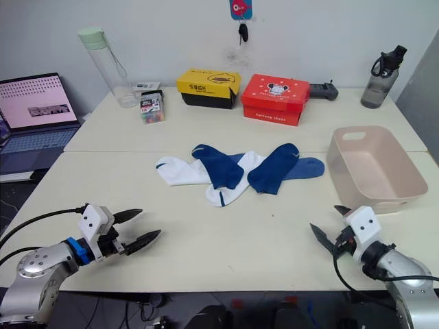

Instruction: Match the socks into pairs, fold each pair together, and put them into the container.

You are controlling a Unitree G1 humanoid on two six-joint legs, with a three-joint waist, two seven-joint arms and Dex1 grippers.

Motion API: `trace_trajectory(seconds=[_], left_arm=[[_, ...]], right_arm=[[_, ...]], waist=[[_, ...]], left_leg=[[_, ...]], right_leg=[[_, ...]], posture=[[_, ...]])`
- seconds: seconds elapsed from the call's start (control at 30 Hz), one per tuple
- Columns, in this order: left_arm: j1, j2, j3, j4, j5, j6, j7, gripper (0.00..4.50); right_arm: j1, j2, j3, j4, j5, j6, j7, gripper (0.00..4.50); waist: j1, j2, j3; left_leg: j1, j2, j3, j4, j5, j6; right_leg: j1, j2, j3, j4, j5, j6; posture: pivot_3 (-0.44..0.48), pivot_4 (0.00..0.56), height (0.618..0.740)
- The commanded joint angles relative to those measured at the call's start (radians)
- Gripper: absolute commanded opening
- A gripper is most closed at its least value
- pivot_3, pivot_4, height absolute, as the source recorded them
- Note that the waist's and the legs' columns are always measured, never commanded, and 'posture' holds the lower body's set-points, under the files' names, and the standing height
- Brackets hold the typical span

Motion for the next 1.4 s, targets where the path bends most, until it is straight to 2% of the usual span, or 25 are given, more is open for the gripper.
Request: trace_trajectory(seconds=[0.03,0.33,0.47,0.6,0.73,0.87,0.97,1.07,1.2,1.23,1.3,1.4], left_arm=[[-0.005,0.001,0.024,-0.026,-0.01,-0.014,0.002,4.5],[-0.075,0.004,-0.049,-0.15,-0.027,0.072,-0.013,4.5],[-0.114,0.023,-0.072,-0.228,-0.066,0.142,-0.045,4.5],[-0.117,0.057,-0.078,-0.304,-0.107,0.199,-0.095,4.5],[-0.138,0.079,-0.084,-0.329,-0.121,0.213,-0.128,4.5],[-0.156,0.074,-0.089,-0.343,-0.13,0.227,-0.137,4.5],[-0.145,0.07,-0.092,-0.362,-0.133,0.224,-0.141,4.5],[-0.127,0.073,-0.086,-0.381,-0.133,0.227,-0.138,4.5],[-0.119,0.072,-0.08,-0.383,-0.128,0.22,-0.134,4.5],[-0.118,0.072,-0.079,-0.383,-0.129,0.22,-0.132,4.5],[-0.115,0.071,-0.079,-0.394,-0.131,0.225,-0.127,4.5],[-0.11,0.071,-0.079,-0.402,-0.129,0.226,-0.123,4.5]], right_arm=[[0.015,0.001,-0.023,-0.013,0.008,-0.054,0.015,4.46],[0.034,0.019,0.033,-0.033,-0.004,-0.112,0.017,4.46],[-0.077,0.036,0.136,-0.11,-0.02,0.013,-0.049,4.46],[-0.221,0.036,0.281,-0.113,-0.143,0.113,-0.111,4.46],[-0.438,0.042,0.454,-0.006,-0.33,0.182,-0.163,4.46],[-0.577,0.082,0.55,0.139,-0.442,0.18,-0.2,4.46],[-0.663,0.134,0.59,0.27,-0.49,0.151,-0.224,4.46],[-0.703,0.164,0.612,0.324,-0.494,0.139,-0.196,4.46],[-0.744,0.219,0.614,0.396,-0.518,0.113,-0.231,4.46],[-0.753,0.232,0.611,0.412,-0.525,0.107,-0.243,4.09],[-0.76,0.25,0.601,0.427,-0.529,0.105,-0.254,3.63],[-0.751,0.25,0.594,0.418,-0.531,0.1,-0.245,2.62]], waist=[[0.0,0.0,0.0],[0.0,0.0,0.0],[-0.009,0.0,0.0],[-0.02,0.0,0.0],[-0.024,0.0,0.001],[-0.025,0.0,0.001],[-0.027,-0.001,0.001],[-0.027,-0.001,0.001],[-0.027,0.0,0.001],[-0.027,0.0,0.001],[-0.028,0.0,0.001],[-0.027,0.0,0.001]], left_leg=[[0.0,0.0,0.0,0.0,0.0,0.0],[0.0,0.0,0.0,0.0,0.0,0.0],[0.0,0.0,0.0,0.0,0.0,0.0],[0.0,0.0,-0.001,0.0,0.0,0.0],[0.0,0.0,-0.001,0.0,0.0,0.0],[-0.001,-0.001,-0.002,0.0,0.0,-0.001],[-0.001,-0.001,-0.001,0.0,0.0,-0.001],[-0.001,-0.001,-0.001,0.0,0.0,-0.001],[-0.001,-0.001,-0.001,0.0,0.0,-0.001],[-0.001,-0.001,-0.001,0.0,0.001,-0.001],[-0.001,-0.001,-0.001,0.0,0.001,-0.001],[-0.001,-0.001,-0.001,0.0,0.001,-0.001]], right_leg=[[0.0,0.0,0.0,0.0,0.0,0.0],[0.0,0.0,0.0,0.0,0.0,0.0],[0.0,0.0,0.0,0.0,0.0,0.0],[0.0,0.001,0.0,0.001,0.0,0.0],[-0.001,0.001,0.0,0.0,0.0,0.0],[-0.001,0.001,0.0,0.0,0.0,0.0],[-0.002,0.001,0.0,0.0,0.0,0.0],[-0.003,0.001,0.0,0.0,0.0,0.0],[-0.003,0.001,0.001,0.001,0.0,0.0],[-0.003,0.001,0.001,0.001,0.0,0.0],[-0.003,0.001,0.001,0.001,0.0,-0.001],[-0.003,0.001,0.001,0.001,0.0,-0.001]], posture=[[0.0,0.15,0.726],[0.0,0.15,0.726],[0.0,0.15,0.726],[0.0,0.15,0.726],[0.0,0.15,0.726],[0.0,0.15,0.726],[0.0,0.15,0.726],[0.0,0.15,0.726],[0.0,0.15,0.726],[0.0,0.15,0.726],[0.0,0.15,0.726],[0.0,0.15,0.726]])
